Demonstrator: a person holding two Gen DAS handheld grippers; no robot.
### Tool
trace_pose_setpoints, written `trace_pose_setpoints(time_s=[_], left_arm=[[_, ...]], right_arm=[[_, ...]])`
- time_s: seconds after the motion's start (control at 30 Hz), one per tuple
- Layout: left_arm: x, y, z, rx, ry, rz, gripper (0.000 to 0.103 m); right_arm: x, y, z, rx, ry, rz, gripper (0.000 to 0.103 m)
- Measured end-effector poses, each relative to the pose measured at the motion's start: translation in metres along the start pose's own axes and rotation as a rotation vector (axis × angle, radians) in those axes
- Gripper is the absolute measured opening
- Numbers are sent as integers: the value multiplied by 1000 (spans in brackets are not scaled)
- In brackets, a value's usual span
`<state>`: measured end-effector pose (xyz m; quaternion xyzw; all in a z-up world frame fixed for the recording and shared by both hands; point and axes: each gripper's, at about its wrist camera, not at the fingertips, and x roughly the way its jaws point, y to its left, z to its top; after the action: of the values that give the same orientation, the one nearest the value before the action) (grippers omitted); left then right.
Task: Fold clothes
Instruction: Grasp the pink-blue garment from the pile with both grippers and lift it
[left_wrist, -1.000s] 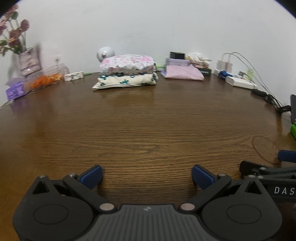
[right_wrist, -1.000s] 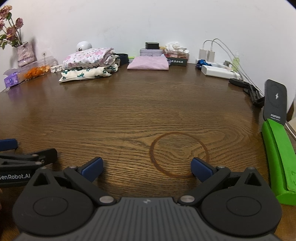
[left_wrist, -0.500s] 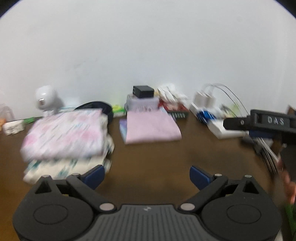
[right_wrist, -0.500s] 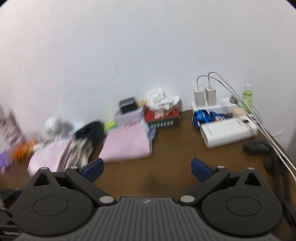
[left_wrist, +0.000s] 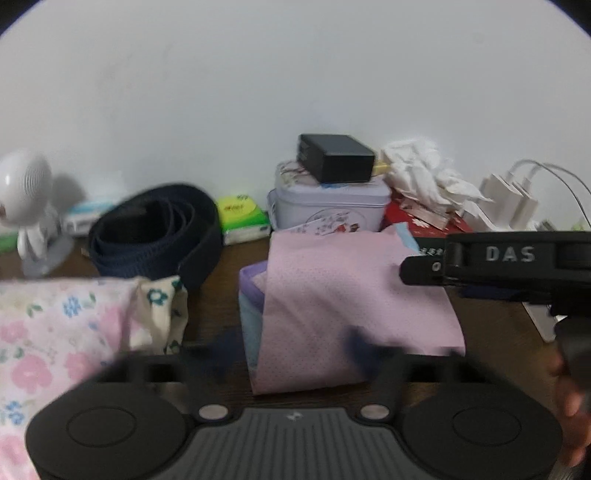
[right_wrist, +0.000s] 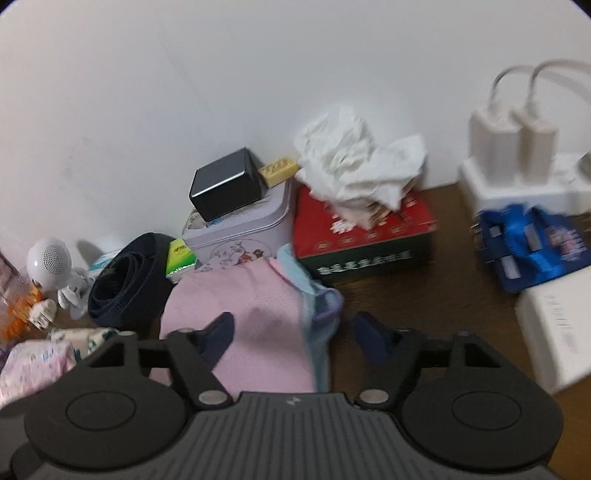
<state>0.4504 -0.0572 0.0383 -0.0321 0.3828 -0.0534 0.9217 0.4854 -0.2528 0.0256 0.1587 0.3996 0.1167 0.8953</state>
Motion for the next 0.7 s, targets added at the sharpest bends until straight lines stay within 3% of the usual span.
trace_pose_setpoints(time_s=[0.07,0.17,0.3,0.47,0.57,0.63,0.7], left_arm=[[-2,1,0,-9,-6,-20,1],[-27,-5,-1,5,-52,-55,0],[-107,-15,14,-3,-191,-165,0],[-281,-17,22,25,-464,-317,0],[-390,-8,0,89,-608,-385,0],[-440,-5,-24,141,-666,-399,0],[-465,-6,-51,189,-641,-363,0]], right_arm=[[11,6,0,-6,46,23,23],[7,23,-5,-76,46,26,9],[-64,45,1,-91,-63,117,8],[-232,97,4,-242,-294,182,7],[-349,129,-12,-357,-423,239,7],[-413,144,-34,-428,-505,251,7],[-452,149,-57,-441,-527,262,8]])
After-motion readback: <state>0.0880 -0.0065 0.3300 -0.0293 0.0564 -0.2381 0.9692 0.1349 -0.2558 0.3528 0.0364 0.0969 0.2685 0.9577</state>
